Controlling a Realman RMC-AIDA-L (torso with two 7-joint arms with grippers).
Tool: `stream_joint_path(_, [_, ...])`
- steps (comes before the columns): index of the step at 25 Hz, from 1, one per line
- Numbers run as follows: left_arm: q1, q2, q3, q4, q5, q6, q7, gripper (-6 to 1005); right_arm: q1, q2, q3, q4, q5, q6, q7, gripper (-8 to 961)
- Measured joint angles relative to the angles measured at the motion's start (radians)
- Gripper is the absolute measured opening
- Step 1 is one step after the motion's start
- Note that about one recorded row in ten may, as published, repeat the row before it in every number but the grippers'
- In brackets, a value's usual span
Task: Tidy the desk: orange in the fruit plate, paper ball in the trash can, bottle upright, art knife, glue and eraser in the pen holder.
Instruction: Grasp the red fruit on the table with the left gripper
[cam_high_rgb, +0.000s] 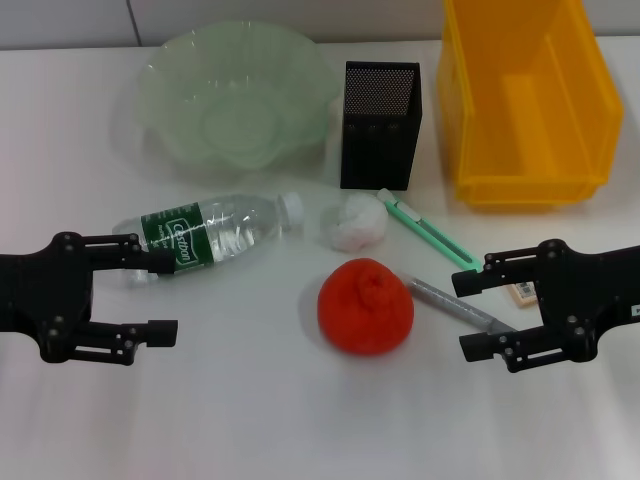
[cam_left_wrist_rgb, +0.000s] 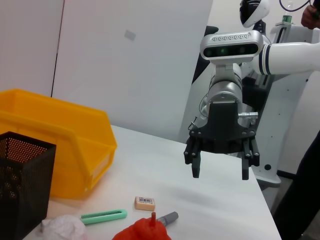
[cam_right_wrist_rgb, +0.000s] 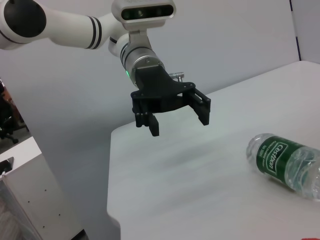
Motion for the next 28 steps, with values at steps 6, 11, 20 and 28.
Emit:
stream_joint_path(6, [0.001,0.000,0.005,0.000,0.000,0.000,0.000,799,-0.002,0.009,0.000,0.001,0.000,0.006,-0.001,727])
stream_joint_path(11, [0.003,-0.004,0.006,0.000,0.000,0.000,-0.001,798,-0.006,0.012,0.000,0.008,0.002,0.029,-0.009,727])
stream_joint_path(20, [0.004,-0.005,0.001,0.000,-0.001,-0.011,-0.002,798,-0.010,0.015,0.003,0.012,0.008,0.030,-0.010,727])
stream_joint_path(28, [-0.007,-0.064,-0.014,0.017,-0.009,-0.106,0.006,798,-0.069,-0.007,0.097,-0.072,-0.018,-0.018,0.043,727])
